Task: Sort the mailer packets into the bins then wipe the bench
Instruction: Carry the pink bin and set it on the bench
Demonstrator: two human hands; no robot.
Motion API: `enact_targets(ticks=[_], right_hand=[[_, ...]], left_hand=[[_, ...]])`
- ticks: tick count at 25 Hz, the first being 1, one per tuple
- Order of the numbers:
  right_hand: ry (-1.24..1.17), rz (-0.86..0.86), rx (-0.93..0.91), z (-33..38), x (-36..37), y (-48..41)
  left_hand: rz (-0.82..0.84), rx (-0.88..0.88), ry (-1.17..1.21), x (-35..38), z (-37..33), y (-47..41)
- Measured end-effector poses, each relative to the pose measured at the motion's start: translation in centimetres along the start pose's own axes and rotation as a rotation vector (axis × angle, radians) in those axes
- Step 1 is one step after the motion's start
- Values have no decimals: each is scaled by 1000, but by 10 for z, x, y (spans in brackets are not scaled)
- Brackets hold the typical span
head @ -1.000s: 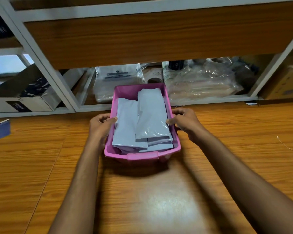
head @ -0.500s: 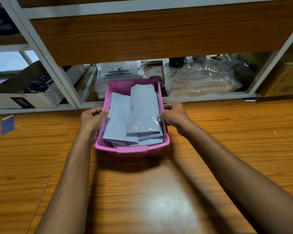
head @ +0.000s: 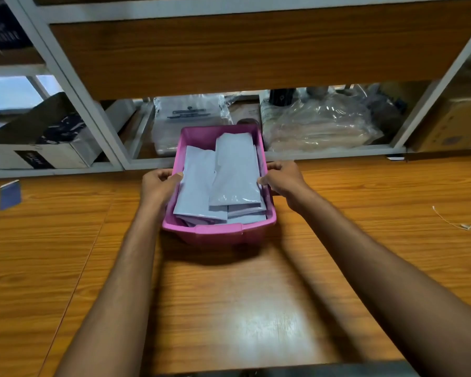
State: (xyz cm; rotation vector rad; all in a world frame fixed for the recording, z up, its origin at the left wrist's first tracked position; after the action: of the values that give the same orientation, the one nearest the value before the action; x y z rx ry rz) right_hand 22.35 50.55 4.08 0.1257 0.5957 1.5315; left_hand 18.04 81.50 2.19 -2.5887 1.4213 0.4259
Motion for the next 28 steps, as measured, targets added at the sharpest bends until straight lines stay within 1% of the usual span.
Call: enact_targets(ticks=[2,4,6,9,12,16,18,22,28], right_hand=[[34,-57,-85,-2,-7,7],[56,-142,-196,-5,-18,20],[28,-191,-267,-13,-30,40],[-38,-213,-343,-32,-49,80],[-60,-202,-373,-58,-73,121],[-52,-148,-352,-103,-117,171],[-70,-137,-348,-127,-147,194],[-120,-181,-332,-180,-214,243],[-149,-271,-272,-267,-321,302]], left_hand=[[4,112,-172,-4,-10,8],[-47,267,-223,-11,-27,27],[-75,404,-160,-14,-48,59],[-77,503,-13,-6,-62,116],[-64,504,102,14,-69,174],[1,491,176,47,-73,254],[63,492,222,70,-75,293],[210,406,284,132,-77,373],[422,361,275,230,-91,501]])
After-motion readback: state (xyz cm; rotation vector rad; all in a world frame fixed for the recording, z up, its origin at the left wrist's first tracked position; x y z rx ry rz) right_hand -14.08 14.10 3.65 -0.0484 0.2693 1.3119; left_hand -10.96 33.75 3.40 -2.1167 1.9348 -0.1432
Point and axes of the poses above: each hand's wrist, its own y-axis away from the middle knuckle, its own x-axis out of the palm, z = x × y, the point moved 8 cm from there along -y, towards the middle knuckle, and after that the axes turned 11 degrees about x, right-handed, at the moved point
